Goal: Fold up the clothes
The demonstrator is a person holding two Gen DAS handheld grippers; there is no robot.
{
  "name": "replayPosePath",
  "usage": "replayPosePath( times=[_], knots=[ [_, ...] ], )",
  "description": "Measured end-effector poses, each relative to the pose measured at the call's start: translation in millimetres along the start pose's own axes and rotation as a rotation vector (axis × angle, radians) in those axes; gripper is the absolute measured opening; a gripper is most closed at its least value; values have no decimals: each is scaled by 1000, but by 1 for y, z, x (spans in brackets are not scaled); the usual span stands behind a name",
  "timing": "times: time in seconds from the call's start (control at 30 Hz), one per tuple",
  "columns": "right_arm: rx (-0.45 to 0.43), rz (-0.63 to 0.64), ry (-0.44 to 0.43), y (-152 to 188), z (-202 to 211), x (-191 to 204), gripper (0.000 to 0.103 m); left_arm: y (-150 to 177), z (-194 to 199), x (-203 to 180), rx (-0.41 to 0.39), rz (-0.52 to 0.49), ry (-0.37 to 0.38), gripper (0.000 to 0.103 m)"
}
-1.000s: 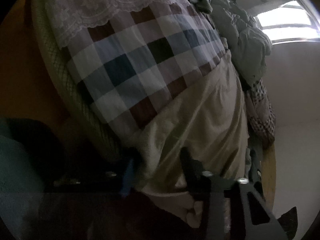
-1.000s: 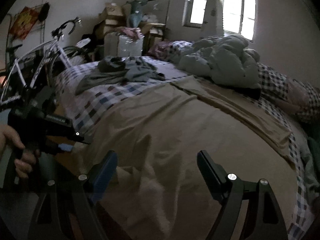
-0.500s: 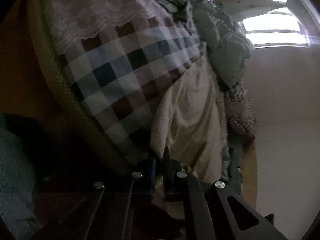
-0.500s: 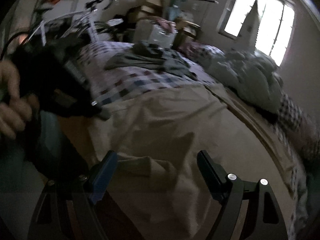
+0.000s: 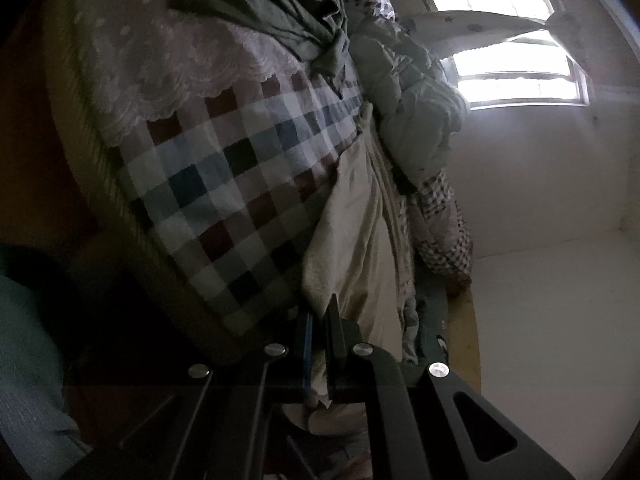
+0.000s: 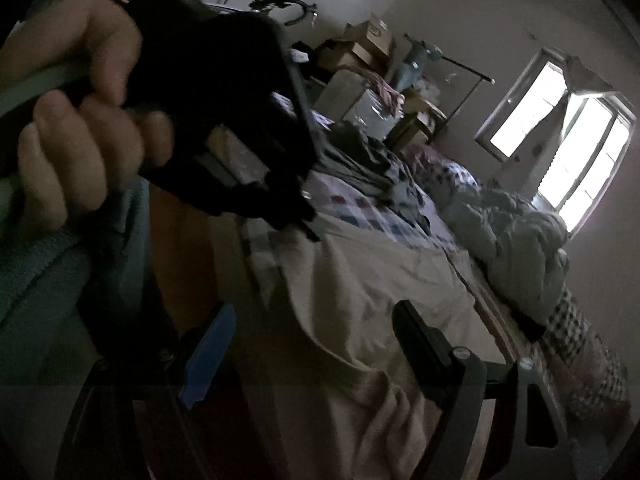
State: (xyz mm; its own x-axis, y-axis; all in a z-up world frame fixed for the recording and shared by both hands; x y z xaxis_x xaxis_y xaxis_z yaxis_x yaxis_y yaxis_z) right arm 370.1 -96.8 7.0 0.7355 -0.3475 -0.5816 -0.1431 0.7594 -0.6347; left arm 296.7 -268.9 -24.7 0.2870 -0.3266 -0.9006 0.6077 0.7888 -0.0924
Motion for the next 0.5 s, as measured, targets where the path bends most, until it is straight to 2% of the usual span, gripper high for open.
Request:
replayPosePath(
  times=[0.1,0.13,0.23,0.33,0.43,0.5],
  knots=[
    [24,29,21,-2,-8,4,56,-3,2,-3,-3,-18,-1,3],
    [32,39,28,-3,-11,6,53,-3,3,-2,-5,-23,-3,3],
    [57,68,48,-5,-20,10,50,-5,4,-3,-8,-34,-11,3],
    [123,78,65,0,-33,9,50,-3,8,5,-7,-30,-24,3],
    [193,52,16,10,-36,4,43,-4,7,9,-9,-18,-26,3],
    [203,40,9,15,-29,1,42,-3,7,11,-11,-16,-24,3]
  ],
)
Point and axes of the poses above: each gripper's, at about its wrist camera, not at the fingertips, and z roughly against the way its jaws point, x to its left, y to its underside, the point moved 1 cm from there along -z, roughly the way its jaws point, and after that the axes turned 2 degrees about z, right-handed, at the moved point
